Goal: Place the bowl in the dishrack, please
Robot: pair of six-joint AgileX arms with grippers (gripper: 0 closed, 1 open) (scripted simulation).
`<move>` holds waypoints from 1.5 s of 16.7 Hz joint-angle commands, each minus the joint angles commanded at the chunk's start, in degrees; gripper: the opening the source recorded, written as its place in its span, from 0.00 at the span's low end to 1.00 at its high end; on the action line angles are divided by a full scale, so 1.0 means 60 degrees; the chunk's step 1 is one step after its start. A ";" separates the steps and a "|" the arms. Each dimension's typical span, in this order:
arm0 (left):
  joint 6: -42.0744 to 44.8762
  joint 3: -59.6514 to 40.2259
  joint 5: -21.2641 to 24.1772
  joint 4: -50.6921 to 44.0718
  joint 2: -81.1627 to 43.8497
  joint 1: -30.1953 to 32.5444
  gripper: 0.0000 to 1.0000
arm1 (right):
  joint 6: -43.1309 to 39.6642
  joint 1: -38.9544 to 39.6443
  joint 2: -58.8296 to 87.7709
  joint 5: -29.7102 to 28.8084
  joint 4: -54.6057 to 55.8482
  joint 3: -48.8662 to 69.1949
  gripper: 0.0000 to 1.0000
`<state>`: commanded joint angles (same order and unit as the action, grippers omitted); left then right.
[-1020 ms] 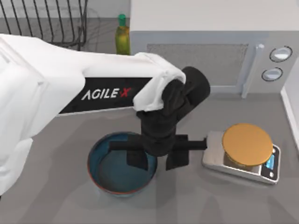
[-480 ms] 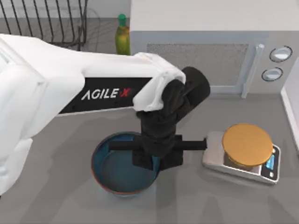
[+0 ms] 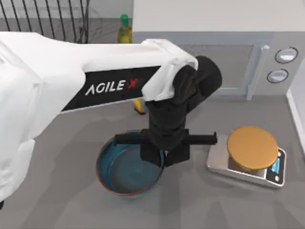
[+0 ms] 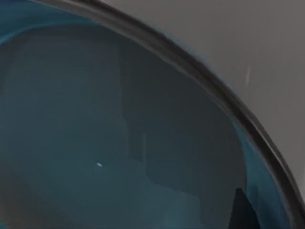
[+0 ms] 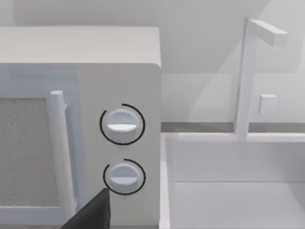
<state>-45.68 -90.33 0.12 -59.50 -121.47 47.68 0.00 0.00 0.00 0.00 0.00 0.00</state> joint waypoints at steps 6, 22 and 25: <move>-0.0059 -0.4142 -0.0006 -0.4181 -0.0100 0.0049 0.00 | 0.0000 0.0000 0.0000 0.0000 0.0000 0.0000 1.00; 0.0651 -0.5859 0.0415 -0.5636 0.0780 -0.0866 0.00 | 0.0000 0.0000 0.0000 0.0000 0.0000 0.0000 1.00; 0.1662 -0.4573 0.0842 -0.3820 0.2009 -0.2328 0.00 | 0.0000 0.0000 0.0000 0.0000 0.0000 0.0000 1.00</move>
<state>-35.71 -117.77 5.17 -82.42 -109.42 33.71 0.00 0.00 0.00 0.00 0.00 0.00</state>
